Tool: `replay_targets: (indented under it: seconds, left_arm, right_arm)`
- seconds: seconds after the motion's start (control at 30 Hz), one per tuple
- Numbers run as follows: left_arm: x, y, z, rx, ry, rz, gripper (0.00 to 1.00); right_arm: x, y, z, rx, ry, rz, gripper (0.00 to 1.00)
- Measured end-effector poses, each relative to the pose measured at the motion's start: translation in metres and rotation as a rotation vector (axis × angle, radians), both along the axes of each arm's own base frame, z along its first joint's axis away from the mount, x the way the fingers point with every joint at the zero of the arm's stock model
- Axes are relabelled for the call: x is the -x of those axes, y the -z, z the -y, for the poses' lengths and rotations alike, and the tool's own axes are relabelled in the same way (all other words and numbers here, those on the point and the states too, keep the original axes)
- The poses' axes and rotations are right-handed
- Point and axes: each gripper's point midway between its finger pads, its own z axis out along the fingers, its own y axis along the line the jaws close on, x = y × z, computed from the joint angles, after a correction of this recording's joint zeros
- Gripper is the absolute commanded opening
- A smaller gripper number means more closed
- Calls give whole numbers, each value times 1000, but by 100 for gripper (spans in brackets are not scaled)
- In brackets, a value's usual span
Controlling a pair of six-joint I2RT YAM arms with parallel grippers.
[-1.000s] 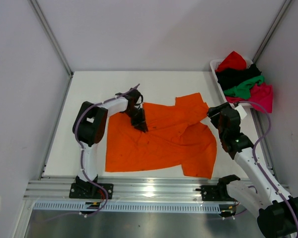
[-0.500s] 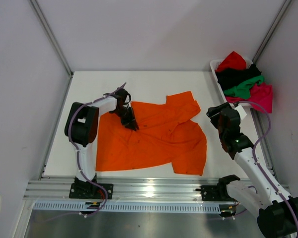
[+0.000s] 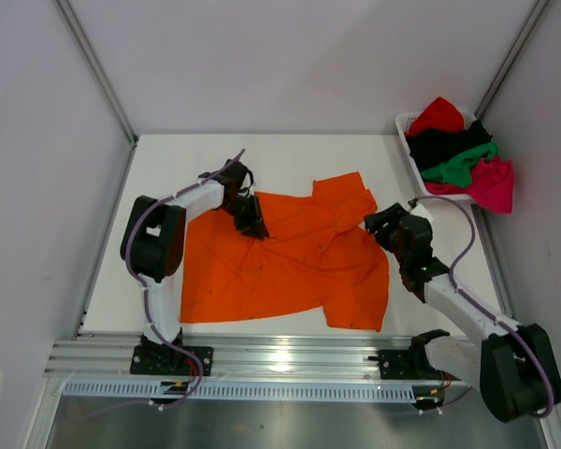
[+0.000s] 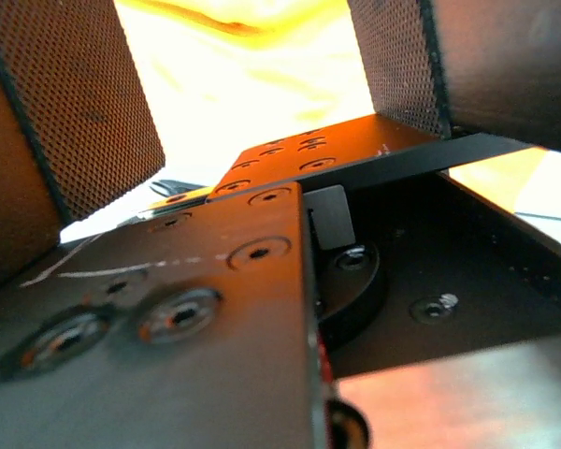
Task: Fold and stack the t-shirts
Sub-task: Fold the tshirt
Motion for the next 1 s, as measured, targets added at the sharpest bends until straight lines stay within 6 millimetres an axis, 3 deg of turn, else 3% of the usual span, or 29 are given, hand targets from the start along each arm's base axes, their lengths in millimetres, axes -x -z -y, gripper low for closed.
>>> replay_targets:
  seconds: [0.2,0.6,0.87,1.0]
  left_arm:
    - [0,0,0,0,1,-1,26]
    - [1,0,0,0,1,-3,26]
    - [2,0,-1,-2,1,-8,26]
    - [3,-1,-1,-3,1,-11,26]
  right_arm:
    - [5,56,-29,-11,-88,-112,61]
    - [-4,109,-39,-48,-82,-205,61]
    - [-17,110,-34,-99,22,-239,61]
    - [-11,109,-22,-99,98,-272,61]
